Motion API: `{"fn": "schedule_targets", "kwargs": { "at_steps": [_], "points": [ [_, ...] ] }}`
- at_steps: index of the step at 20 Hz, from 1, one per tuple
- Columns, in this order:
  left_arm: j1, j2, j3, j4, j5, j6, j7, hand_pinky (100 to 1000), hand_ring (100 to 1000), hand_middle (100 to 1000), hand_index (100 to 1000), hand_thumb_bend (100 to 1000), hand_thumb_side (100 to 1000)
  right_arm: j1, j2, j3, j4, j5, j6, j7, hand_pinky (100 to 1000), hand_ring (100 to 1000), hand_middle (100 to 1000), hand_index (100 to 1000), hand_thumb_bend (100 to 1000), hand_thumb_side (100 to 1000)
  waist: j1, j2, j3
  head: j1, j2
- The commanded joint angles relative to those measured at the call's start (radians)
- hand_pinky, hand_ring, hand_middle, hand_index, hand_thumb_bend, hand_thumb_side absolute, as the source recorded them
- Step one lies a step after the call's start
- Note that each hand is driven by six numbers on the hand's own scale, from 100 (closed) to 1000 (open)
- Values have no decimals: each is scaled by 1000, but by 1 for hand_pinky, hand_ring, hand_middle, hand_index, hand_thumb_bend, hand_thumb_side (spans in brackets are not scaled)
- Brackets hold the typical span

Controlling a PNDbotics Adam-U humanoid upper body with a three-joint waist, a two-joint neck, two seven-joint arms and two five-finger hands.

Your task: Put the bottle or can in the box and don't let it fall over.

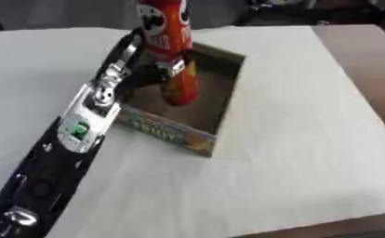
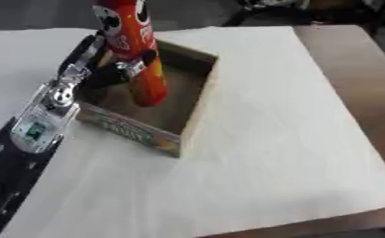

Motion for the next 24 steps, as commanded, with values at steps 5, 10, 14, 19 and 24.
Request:
{"fn": "schedule_targets", "kwargs": {
  "at_steps": [5, 10, 14, 19, 24],
  "points": [
    [-32, 23, 27, -19, -164, -29, -49, 1000, 1000, 932, 1000, 346, 612, 13, -11, -1, -22, 18, -132, -134, 767, 586, 729, 806, 100, 450, -2, -25, 8, 1, -1],
    [-29, 23, 37, -12, -141, -35, -90, 1000, 1000, 939, 1000, 326, 545, 18, -10, 0, -22, 22, -131, -134, 766, 585, 727, 804, 100, 452, -4, -30, 11, 2, -2],
    [-27, 24, 42, -17, -131, -29, -68, 1000, 1000, 922, 1000, 271, 569, 19, -5, 1, -22, 26, -133, -134, 766, 584, 726, 803, 100, 450, -6, -29, 12, 2, 1],
    [-13, 84, 75, -177, -6, 18, 17, 1000, 1000, 973, 1000, 100, 700, 32, -7, -1, -22, 26, -138, -134, 766, 585, 727, 804, 100, 447, -8, -41, 24, 3, 36],
    [85, 260, 140, -453, 232, 59, 113, 1000, 1000, 908, 920, 100, 647, 59, -21, -1, -22, 19, -140, -134, 774, 596, 737, 812, 100, 463, -4, -76, 61, 7, 81]
  ]
}}
